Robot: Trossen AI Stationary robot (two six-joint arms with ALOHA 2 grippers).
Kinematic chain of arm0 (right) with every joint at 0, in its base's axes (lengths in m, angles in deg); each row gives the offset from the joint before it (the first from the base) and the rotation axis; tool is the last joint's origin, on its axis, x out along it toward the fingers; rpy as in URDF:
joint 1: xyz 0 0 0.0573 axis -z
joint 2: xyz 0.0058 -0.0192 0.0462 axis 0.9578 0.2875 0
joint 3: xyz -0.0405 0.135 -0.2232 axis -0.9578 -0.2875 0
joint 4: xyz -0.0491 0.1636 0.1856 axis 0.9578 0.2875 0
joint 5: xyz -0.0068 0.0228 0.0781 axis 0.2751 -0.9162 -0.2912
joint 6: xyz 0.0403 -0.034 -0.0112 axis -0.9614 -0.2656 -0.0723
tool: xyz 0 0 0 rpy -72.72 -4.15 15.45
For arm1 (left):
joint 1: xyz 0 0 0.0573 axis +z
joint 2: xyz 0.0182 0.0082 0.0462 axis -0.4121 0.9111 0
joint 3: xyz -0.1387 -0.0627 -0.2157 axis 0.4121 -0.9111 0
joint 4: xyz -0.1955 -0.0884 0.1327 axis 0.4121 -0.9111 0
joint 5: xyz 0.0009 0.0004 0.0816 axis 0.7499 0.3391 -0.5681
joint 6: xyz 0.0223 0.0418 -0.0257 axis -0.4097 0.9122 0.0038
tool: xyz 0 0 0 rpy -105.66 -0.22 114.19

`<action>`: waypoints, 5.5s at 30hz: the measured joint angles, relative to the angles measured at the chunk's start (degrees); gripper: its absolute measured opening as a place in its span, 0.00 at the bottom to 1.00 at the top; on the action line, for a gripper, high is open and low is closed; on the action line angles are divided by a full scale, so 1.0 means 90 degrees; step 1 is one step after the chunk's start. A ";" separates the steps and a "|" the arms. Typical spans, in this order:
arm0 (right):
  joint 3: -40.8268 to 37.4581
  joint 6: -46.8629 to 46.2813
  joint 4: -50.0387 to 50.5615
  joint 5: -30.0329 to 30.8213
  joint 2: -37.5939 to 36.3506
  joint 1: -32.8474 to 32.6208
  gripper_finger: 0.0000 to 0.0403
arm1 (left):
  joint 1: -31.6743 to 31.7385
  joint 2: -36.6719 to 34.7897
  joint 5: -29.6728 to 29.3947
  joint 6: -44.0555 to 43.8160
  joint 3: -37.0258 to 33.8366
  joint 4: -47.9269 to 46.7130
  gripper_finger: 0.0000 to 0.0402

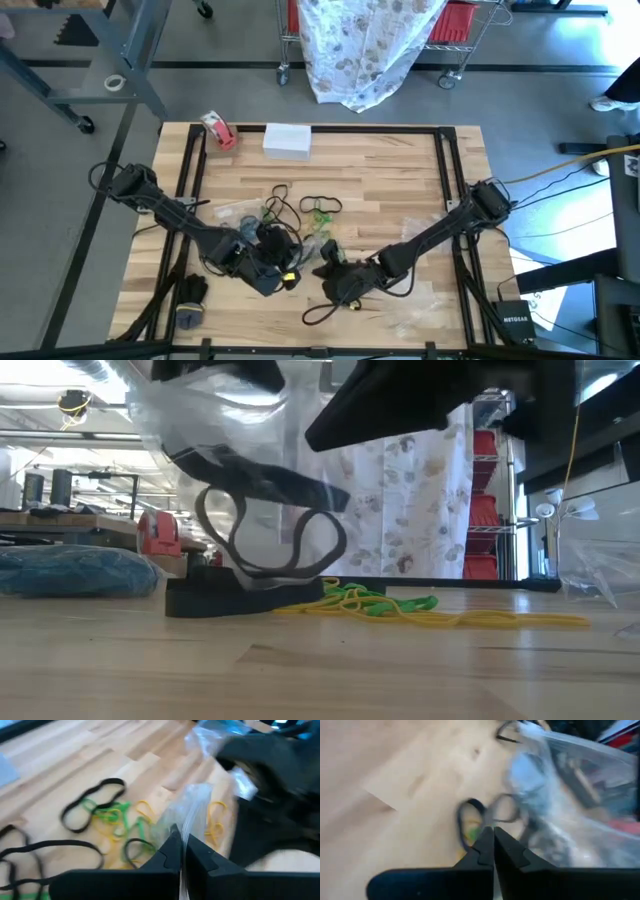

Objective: Sort rubber bands
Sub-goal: Put the black rubber band into the transparent zip bag

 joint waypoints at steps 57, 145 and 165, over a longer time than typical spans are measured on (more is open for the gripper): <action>0.0004 -0.0252 -0.0295 0.0449 -0.0009 -0.0112 0.00 | 0.0065 0.0005 -0.0130 -0.0508 0.0005 -0.0709 0.00; 0.1052 -0.1780 0.1673 -0.0564 0.0450 0.0867 0.59 | -0.0071 -0.0364 0.0141 -0.1129 -0.1149 -0.1227 0.00; 0.0052 -0.1463 0.0307 -0.1191 0.0608 0.1062 0.59 | -0.0192 -0.0364 0.0187 -0.1639 -0.1154 -0.1859 0.00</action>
